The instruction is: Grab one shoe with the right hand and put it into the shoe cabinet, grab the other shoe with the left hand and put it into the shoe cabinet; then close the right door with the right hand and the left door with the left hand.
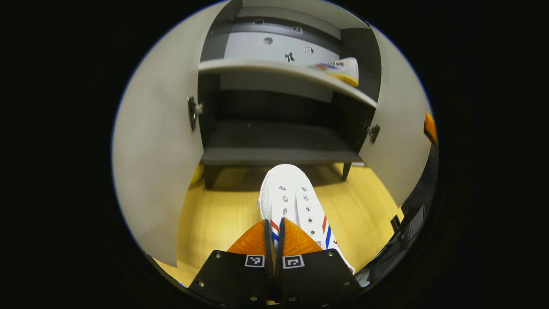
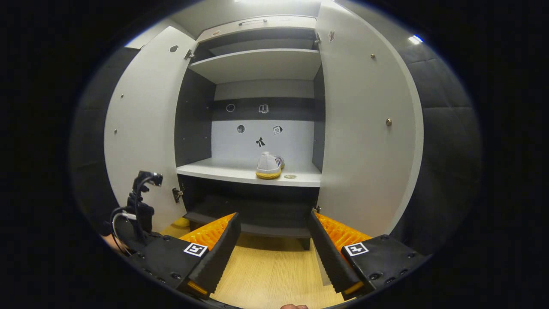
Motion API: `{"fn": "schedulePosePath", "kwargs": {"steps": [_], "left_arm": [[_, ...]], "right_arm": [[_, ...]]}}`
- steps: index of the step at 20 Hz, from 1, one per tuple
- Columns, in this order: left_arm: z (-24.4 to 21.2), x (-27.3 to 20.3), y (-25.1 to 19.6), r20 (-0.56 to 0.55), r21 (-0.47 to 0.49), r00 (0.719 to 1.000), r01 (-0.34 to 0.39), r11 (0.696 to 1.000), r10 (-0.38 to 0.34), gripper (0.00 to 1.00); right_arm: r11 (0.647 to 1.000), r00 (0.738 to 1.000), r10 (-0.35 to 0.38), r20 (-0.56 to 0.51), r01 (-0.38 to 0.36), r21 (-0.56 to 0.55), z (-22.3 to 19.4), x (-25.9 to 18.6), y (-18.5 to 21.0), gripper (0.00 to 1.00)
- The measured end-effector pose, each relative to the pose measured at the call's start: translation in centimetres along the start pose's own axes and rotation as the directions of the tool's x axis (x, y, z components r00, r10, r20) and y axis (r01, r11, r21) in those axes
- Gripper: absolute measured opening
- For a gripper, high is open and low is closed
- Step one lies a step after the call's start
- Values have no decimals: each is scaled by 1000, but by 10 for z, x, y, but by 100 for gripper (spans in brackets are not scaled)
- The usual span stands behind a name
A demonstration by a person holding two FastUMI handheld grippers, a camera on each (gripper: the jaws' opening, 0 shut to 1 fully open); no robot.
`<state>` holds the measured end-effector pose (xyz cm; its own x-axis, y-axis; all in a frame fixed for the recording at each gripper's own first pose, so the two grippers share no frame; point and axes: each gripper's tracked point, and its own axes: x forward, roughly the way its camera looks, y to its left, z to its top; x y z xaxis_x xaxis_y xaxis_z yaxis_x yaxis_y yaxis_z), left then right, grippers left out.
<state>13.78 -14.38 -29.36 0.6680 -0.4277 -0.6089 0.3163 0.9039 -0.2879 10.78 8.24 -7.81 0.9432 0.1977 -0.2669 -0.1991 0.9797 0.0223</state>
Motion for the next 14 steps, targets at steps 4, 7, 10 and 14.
{"fn": "schedulePosePath", "kwargs": {"steps": [4, 7, 10, 14], "left_arm": [[34, -34, 3, 91, 14, 996, 11, 1000, -12, 0], [45, -53, 9, 161, 18, 987, 16, 1000, -18, 0], [38, -48, 6, 219, 26, 975, 19, 999, -25, 0], [39, -53, 6, 284, 36, 958, 15, 999, -25, 0]], "right_arm": [[1000, 1000, 21, 6, -21, 9, 1, -5, 0, 100], [999, 999, 35, 11, -35, 12, 2, -10, 1, 97], [999, 999, 44, 18, -45, 13, 3, -16, 1, 100], [999, 999, 42, 22, -43, 12, 1, -26, -4, 97]]}}
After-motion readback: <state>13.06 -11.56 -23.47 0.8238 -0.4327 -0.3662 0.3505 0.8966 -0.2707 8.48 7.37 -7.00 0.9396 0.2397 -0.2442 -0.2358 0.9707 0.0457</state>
